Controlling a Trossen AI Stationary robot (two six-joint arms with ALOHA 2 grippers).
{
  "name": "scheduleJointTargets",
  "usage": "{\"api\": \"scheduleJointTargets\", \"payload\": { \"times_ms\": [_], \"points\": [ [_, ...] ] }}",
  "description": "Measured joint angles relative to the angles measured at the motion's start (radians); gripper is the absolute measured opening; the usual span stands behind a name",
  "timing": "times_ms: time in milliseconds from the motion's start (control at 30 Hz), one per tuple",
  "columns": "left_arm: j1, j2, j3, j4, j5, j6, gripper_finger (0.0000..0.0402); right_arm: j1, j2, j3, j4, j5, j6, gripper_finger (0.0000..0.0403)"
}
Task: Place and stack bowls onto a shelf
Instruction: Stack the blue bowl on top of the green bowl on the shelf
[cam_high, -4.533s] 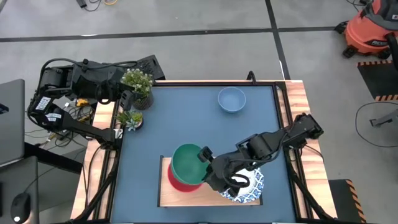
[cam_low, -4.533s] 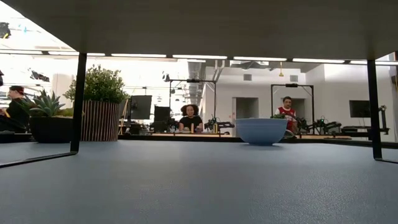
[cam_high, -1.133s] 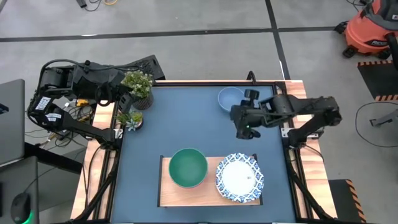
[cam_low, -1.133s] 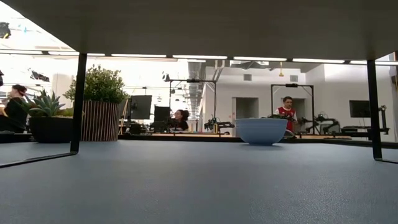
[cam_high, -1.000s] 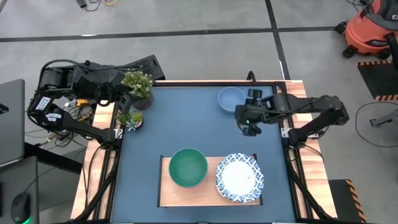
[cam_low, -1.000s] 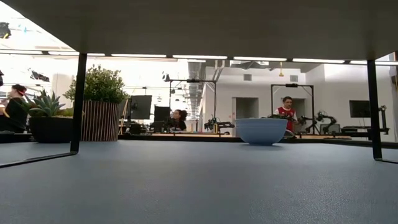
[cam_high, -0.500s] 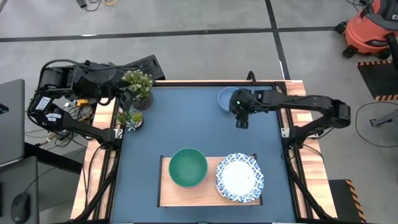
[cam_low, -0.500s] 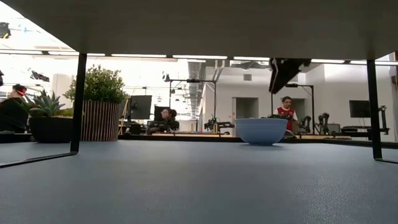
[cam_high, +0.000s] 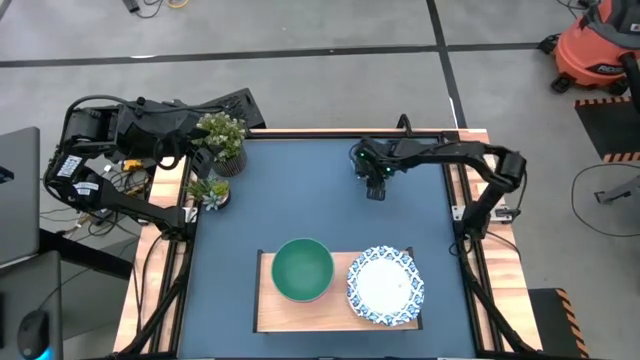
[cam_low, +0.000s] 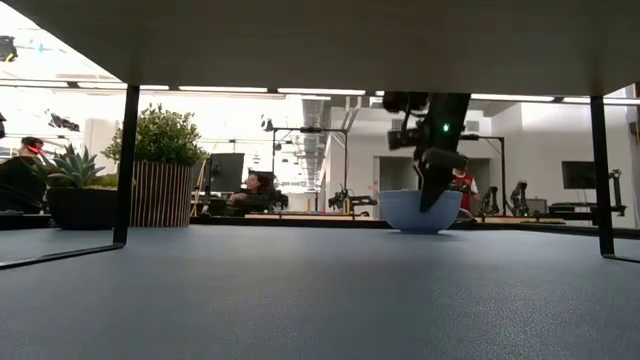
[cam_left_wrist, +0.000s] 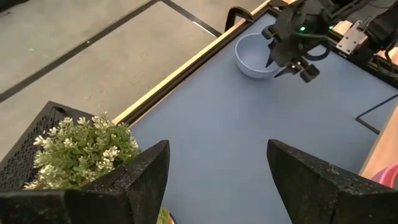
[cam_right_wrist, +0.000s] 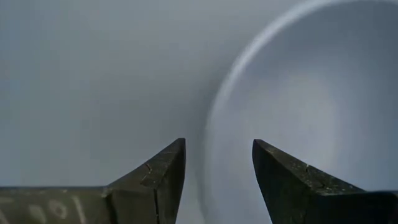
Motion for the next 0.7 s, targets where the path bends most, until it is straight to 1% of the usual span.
{"api": "scheduleJointTargets", "payload": {
  "times_ms": [100, 167, 267, 367, 400, 567, 700],
  "points": [
    [0.0, 0.0, 0.0, -0.001, -0.002, 0.0, 0.0254, -0.007, 0.025, 0.0, 0.0, 0.003, 0.0, 0.0199],
    [0.0, 0.0, 0.0, -0.001, -0.002, 0.0, 0.0254, -0.005, 0.025, 0.0, 0.001, 0.003, -0.001, 0.0175],
    [0.0, 0.0, 0.0, -0.002, -0.002, 0.0, 0.0254, 0.006, 0.009, 0.0, -0.001, 0.026, 0.0, 0.0116],
    [0.0, 0.0, 0.0, -0.002, -0.002, 0.0, 0.0254, 0.015, -0.029, 0.001, -0.017, 0.054, 0.004, 0.0035],
    [0.0, 0.0, 0.0, -0.002, -0.002, 0.0, 0.0254, 0.018, -0.045, 0.005, -0.033, 0.057, 0.0, 0.0024],
    [0.0, 0.0, 0.0, -0.001, -0.002, 0.0, 0.0254, 0.056, -0.134, 0.065, -0.082, 0.073, 0.04, 0.0023],
    [0.0, 0.0, 0.0, -0.001, -0.001, -0.01, 0.0254, 0.125, -0.222, 0.174, -0.127, 0.058, 0.063, 0.0023]
  ]
}}
